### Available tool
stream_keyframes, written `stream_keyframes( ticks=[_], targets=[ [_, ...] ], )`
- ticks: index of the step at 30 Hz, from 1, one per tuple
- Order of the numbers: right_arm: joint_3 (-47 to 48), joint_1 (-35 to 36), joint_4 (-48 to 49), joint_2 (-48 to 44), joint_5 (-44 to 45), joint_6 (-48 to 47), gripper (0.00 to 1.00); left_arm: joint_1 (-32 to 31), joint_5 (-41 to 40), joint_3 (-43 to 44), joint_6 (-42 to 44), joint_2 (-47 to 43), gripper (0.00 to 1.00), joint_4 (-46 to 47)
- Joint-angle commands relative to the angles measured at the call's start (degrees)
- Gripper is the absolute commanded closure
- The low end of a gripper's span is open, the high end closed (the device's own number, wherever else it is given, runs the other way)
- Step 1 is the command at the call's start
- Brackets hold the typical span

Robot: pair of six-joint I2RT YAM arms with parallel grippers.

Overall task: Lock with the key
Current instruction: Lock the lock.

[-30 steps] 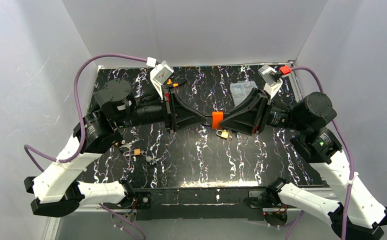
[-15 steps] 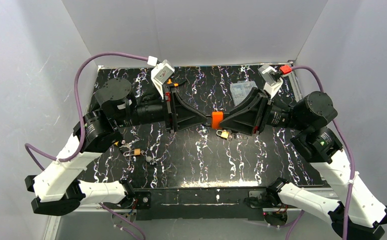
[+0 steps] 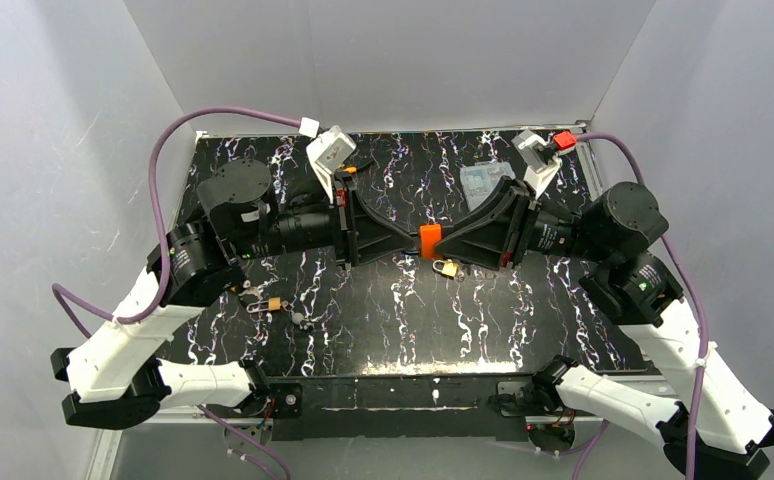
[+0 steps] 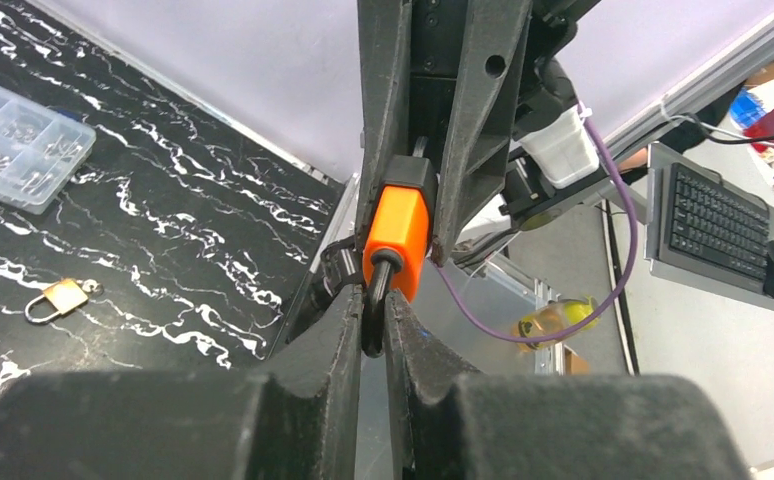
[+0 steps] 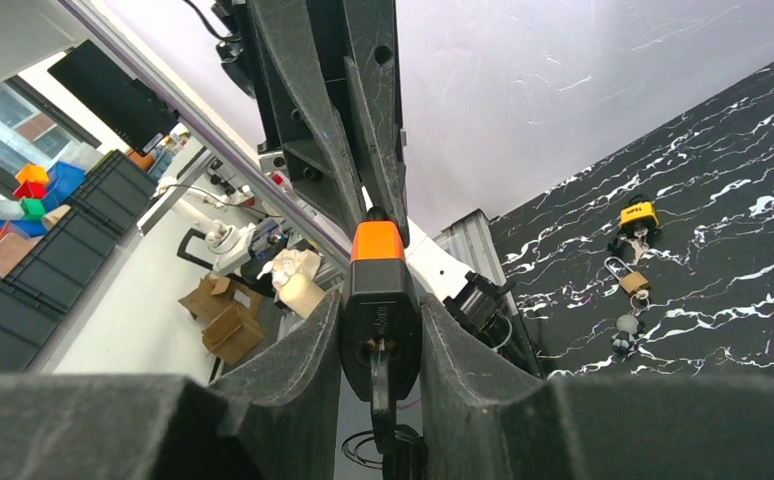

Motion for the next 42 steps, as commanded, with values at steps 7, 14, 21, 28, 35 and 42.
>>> stream_keyframes(
  ticks=[7, 14, 21, 28, 35, 42],
  targets=[
    [-1.5, 1.5, 5.6, 2.8, 4.9, -0.1, 0.99, -2.4, -1.1, -2.5, -0.9, 2.6, 0.89, 0.3],
    [-2.9, 1.5, 6.6, 2.7, 4.4, 0.8, 0.99, -2.4, -4.1, -4.3, -1.7, 1.2, 1.0, 3.4],
    [-3.7, 0.8, 2.1, 1.1, 4.5, -3.7, 0.67, -2.3, -12.4, -4.4, 1.7, -2.7, 1.0, -0.7],
    [-8.1, -4.6, 6.7, -0.3, -2.8, -3.3, 0.3, -2.3, -16.2, -4.0, 5.0, -6.9, 1.0, -6.2],
    [-17.9, -16.3, 29.1, -1.9, -14.4, 10.3, 0.3, -2.3, -17.3, -1.4, 4.9, -7.4, 1.0, -10.5],
    [-20.4, -16.2, 39.3, 0.2, -18.4, 15.0, 0.35, -2.3, -17.6, 1.0, 2.3, -6.6, 1.0, -10.2]
  ],
)
